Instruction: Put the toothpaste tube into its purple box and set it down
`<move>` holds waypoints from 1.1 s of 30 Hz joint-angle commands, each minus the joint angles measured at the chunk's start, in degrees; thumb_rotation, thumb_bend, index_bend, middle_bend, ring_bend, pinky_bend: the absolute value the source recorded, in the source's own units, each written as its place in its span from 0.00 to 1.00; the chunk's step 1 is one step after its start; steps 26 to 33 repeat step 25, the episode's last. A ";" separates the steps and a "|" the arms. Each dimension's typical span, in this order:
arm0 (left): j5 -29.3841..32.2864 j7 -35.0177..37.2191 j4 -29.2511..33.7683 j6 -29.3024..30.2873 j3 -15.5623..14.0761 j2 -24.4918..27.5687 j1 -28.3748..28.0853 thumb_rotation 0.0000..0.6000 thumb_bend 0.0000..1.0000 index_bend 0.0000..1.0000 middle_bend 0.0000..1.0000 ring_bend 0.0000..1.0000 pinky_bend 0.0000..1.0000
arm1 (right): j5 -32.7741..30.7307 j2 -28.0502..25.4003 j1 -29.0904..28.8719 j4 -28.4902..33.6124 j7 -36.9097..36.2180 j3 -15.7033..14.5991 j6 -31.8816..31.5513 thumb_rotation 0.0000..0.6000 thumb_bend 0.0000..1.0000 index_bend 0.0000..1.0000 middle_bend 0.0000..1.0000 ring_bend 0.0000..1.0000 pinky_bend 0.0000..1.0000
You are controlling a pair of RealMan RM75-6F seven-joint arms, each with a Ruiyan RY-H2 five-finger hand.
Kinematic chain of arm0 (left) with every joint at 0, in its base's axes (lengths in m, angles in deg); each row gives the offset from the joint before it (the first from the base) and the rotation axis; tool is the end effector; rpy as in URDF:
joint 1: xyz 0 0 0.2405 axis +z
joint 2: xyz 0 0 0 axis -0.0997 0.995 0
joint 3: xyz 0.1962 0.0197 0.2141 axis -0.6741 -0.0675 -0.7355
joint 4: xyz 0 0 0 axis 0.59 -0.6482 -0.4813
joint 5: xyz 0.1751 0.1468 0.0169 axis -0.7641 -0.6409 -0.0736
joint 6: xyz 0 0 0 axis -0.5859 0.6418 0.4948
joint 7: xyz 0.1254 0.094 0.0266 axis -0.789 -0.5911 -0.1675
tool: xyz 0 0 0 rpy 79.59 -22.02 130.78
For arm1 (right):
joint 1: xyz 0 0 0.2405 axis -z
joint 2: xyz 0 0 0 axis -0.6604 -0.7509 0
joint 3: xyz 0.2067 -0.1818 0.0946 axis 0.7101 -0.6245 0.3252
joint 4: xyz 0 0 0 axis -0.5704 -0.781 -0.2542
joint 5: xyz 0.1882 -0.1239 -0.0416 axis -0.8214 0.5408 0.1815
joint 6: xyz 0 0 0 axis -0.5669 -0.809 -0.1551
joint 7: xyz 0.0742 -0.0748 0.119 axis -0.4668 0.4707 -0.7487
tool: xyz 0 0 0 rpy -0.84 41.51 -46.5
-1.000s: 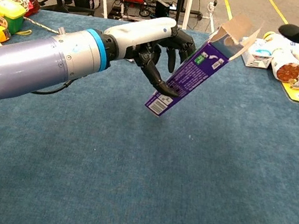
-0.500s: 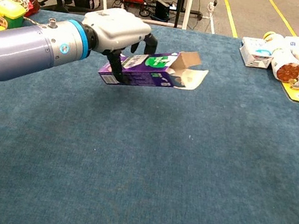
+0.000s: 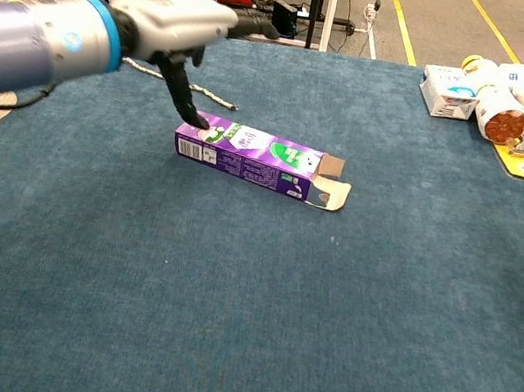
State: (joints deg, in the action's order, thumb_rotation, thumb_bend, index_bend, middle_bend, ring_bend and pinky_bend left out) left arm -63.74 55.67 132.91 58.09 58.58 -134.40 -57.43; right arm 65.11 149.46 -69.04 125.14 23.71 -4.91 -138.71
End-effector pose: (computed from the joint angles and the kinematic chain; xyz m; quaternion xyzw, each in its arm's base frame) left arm -0.0974 0.4176 -0.0514 -0.7884 -0.2707 -0.3800 0.4009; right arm -0.2289 -0.3390 0.0782 0.6611 -0.2319 0.3491 0.6224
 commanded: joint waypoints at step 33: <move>-16.58 28.17 10.32 35.63 -16.77 23.65 38.15 1.00 0.08 0.00 0.00 0.00 0.21 | 14.93 -0.67 13.39 -9.57 -26.43 -7.22 -13.37 1.00 0.00 0.14 0.10 0.10 0.22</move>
